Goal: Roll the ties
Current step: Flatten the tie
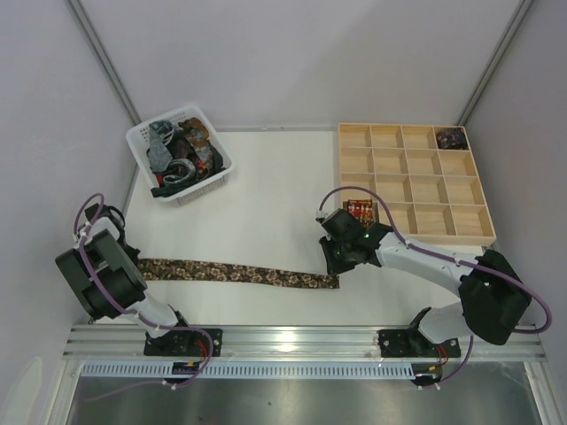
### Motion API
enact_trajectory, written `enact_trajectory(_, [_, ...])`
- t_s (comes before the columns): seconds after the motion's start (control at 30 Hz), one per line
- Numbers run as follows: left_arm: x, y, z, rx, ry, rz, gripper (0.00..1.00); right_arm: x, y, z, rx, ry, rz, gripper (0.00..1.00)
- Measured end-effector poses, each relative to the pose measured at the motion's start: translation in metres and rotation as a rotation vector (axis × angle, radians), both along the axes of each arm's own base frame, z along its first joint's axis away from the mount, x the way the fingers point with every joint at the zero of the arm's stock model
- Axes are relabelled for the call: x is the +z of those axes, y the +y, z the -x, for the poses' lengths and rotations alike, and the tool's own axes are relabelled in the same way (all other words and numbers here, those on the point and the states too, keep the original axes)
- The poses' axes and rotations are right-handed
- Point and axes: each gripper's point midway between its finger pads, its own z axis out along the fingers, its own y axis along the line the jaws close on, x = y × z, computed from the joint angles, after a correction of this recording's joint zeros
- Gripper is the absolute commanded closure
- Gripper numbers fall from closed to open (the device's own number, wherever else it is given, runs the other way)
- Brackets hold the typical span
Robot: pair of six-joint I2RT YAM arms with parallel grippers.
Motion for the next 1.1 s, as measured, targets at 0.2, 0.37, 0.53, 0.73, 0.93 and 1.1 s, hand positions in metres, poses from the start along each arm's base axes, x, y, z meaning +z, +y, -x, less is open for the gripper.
enact_trajectory(0.2, [0.000,0.000,0.000,-0.001,0.000,-0.001,0.99,0.026,0.011,0.014,0.071,-0.038,-0.065,0.73])
enact_trajectory(0.37, [0.000,0.000,0.000,0.000,0.001,-0.001,1.00,0.019,0.009,0.044,0.124,-0.022,-0.062,0.80])
enact_trajectory(0.53, [0.000,0.000,0.000,-0.001,0.001,-0.002,0.99,0.007,-0.005,0.044,0.050,-0.026,-0.010,0.76])
enact_trajectory(0.73, [0.000,0.001,0.001,-0.006,0.006,-0.008,1.00,0.000,-0.006,0.033,-0.009,-0.053,0.022,0.75])
enact_trajectory(0.93, [0.000,0.002,0.001,-0.006,0.006,-0.009,0.99,-0.009,-0.009,0.019,-0.057,-0.065,0.044,0.75])
enact_trajectory(1.1, [0.001,0.002,0.001,-0.006,0.007,-0.012,0.99,-0.023,-0.013,0.002,-0.119,-0.062,0.065,0.75])
